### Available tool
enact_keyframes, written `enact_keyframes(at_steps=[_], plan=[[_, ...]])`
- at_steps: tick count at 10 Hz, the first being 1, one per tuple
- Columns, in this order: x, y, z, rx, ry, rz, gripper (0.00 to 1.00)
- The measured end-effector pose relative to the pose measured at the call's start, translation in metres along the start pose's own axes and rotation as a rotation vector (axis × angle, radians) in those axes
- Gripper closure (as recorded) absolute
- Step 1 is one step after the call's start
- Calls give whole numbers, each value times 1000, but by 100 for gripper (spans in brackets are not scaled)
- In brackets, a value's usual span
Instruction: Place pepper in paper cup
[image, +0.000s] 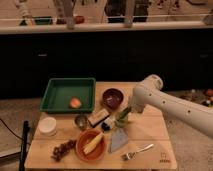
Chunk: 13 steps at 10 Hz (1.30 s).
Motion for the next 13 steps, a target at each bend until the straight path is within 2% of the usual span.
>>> enact_keyframes(at_steps=[2, 5, 6, 10, 13], plan=[[-24, -22, -12, 24, -28, -69, 100], [-64, -49, -33, 58, -107, -189, 100], [-70, -51, -36, 62, -125, -210, 100], [-111, -59, -46, 69, -251, -313, 100], [-135, -71, -49, 68, -297, -368, 100]])
